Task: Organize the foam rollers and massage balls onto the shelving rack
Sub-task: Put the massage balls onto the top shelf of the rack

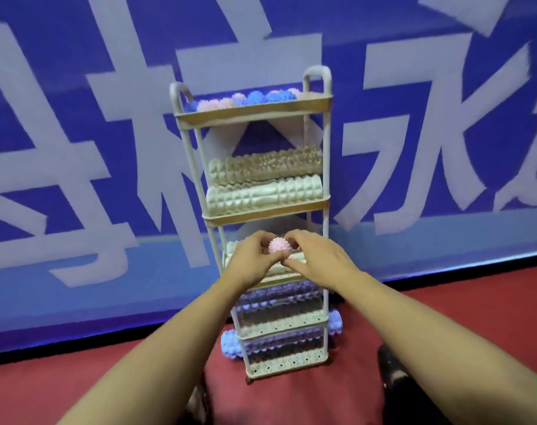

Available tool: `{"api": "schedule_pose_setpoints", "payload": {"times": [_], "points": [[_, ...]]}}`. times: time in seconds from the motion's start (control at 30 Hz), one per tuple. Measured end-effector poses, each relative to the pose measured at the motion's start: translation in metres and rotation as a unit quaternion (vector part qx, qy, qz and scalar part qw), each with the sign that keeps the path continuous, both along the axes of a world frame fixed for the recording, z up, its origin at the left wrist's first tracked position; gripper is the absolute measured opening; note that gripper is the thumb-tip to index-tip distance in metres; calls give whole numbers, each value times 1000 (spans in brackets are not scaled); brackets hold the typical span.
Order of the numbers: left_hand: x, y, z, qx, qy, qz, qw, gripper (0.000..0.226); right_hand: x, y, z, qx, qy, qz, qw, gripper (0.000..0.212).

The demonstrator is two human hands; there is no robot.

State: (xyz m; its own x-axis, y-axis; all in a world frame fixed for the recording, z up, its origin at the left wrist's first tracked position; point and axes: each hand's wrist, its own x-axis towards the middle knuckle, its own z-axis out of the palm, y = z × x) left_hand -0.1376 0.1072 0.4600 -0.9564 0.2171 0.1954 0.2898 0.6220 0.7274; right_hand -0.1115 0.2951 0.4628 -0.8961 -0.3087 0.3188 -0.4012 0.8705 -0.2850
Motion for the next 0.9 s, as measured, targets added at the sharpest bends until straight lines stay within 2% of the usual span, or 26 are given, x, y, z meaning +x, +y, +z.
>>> {"api": "schedule_pose_setpoints", "payload": {"times": [0.13,0.23,0.37,0.5,0.57,0.63,0.7,0.9], "points": [[-8,-5,89,-8,111,6,994,50,-11,-3,85,20,97,7,995,49],[-17,-6,155,-21,211,26,977,48,-26,-2,145,34,172,10,984,52],[-45,-7,223,-26,267,51,962,51,-54,4,208,59,223,-24,973,54],[-75,-4,267,-18,264,81,961,54,-85,11,236,49,216,-54,974,54],[-93,-3,276,-56,251,97,961,49,-98,12,242,65,199,-61,976,56],[-108,-2,278,-111,224,105,963,39,-108,13,243,81,190,-63,976,56],[-117,0,275,-126,195,100,968,31,-115,13,241,88,191,-66,975,54],[-138,2,270,-164,176,103,965,39,-130,12,226,71,186,-59,978,51]]}}
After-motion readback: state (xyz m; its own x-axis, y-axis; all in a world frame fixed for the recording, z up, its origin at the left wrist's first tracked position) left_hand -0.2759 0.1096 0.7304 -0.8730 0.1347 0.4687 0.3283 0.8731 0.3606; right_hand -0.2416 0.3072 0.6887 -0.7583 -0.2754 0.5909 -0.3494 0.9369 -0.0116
